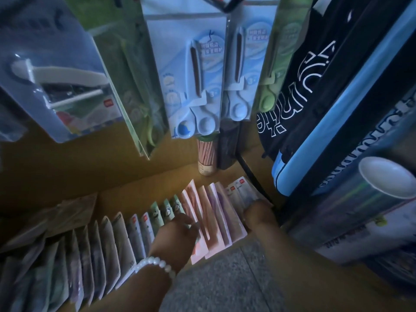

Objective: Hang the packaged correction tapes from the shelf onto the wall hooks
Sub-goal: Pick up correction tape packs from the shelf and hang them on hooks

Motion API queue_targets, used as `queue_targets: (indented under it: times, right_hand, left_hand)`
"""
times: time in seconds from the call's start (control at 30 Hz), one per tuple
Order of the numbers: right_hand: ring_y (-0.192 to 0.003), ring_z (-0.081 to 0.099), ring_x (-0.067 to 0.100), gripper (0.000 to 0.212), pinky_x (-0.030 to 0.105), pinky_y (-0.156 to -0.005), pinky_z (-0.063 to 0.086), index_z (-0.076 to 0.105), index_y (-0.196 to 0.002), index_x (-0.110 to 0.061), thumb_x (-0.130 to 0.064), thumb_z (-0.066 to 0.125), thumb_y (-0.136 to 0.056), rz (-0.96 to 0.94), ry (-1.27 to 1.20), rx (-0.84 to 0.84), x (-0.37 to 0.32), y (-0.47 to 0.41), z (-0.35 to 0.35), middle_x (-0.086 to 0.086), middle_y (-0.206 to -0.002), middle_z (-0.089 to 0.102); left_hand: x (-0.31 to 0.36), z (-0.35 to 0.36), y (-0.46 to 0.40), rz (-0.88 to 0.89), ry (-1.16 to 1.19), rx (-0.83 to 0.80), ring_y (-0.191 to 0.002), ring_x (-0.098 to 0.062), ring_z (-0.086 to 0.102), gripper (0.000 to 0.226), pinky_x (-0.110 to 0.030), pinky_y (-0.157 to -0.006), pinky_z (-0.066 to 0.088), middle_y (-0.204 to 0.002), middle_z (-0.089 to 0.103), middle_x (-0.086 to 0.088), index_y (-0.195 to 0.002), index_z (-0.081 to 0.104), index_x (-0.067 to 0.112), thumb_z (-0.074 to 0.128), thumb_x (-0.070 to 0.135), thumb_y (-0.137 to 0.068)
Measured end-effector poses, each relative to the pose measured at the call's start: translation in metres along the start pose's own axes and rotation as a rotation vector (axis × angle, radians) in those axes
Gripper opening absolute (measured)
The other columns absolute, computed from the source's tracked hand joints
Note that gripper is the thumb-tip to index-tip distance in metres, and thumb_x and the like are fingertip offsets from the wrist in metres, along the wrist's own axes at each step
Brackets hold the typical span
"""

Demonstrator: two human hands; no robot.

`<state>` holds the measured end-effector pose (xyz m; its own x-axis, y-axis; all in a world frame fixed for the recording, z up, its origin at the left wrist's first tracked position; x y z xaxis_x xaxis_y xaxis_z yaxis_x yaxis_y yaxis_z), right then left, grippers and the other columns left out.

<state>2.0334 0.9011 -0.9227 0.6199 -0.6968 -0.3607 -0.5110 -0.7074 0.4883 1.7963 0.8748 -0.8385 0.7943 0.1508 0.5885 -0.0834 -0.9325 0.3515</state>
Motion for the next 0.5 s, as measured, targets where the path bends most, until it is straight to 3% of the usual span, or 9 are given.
queue_targets:
  times: [0.17,0.27,0.33,0.5]
  right_hand:
    - [-0.118,0.055,0.031,0.036,0.035,-0.094,0.046,0.054,-0.125,-0.001,-0.019,0.043,-0.096,-0.012,0.066,0.023,-0.008,-0.001,-0.007,0.016,-0.127,0.057]
    - [-0.117,0.058,0.03,0.037,0.034,-0.091,0.049,0.052,-0.127,-0.004,-0.027,0.044,-0.099,-0.077,0.207,0.187,-0.017,0.011,-0.027,0.013,-0.127,0.058]
    - [-0.116,0.059,0.029,0.037,0.034,-0.091,0.05,0.052,-0.126,-0.006,-0.027,0.05,-0.096,-0.136,0.283,0.256,-0.021,0.018,-0.035,0.012,-0.126,0.059]
    - [-0.119,0.055,0.029,0.037,0.034,-0.095,0.046,0.052,-0.128,-0.004,-0.023,0.046,-0.097,-0.102,0.122,0.135,-0.002,0.019,-0.027,0.014,-0.129,0.057]
  left_hand:
    - [0.001,0.001,-0.001,-0.008,0.031,0.032,-0.065,-0.002,0.054,0.019,-0.019,-0.066,0.039,-0.081,0.067,0.005,-0.105,0.068,0.016,0.054,0.027,-0.097]
    - [0.003,-0.001,-0.002,-0.054,0.145,0.037,-0.073,-0.018,0.069,0.02,-0.03,-0.078,0.055,-0.083,0.075,-0.002,-0.096,0.07,0.012,0.054,0.025,-0.097]
    - [0.007,-0.003,-0.002,-0.056,0.176,0.047,-0.077,-0.024,0.072,0.019,-0.037,-0.08,0.058,-0.081,0.075,-0.005,-0.092,0.069,0.014,0.055,0.027,-0.095]
    - [0.017,0.0,0.008,-0.038,0.232,0.043,-0.089,-0.032,0.071,0.016,-0.044,-0.085,0.057,-0.091,0.076,-0.011,-0.09,0.07,0.016,0.057,0.023,-0.093]
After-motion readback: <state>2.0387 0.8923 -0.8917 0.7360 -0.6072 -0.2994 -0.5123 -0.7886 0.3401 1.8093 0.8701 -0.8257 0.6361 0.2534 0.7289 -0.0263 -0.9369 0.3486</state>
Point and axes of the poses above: each hand's wrist, its own y-axis away from the middle knuckle, its own z-axis out of the palm, x = y × z, the point moved 6 cm from there along -y, towards the middle knuckle
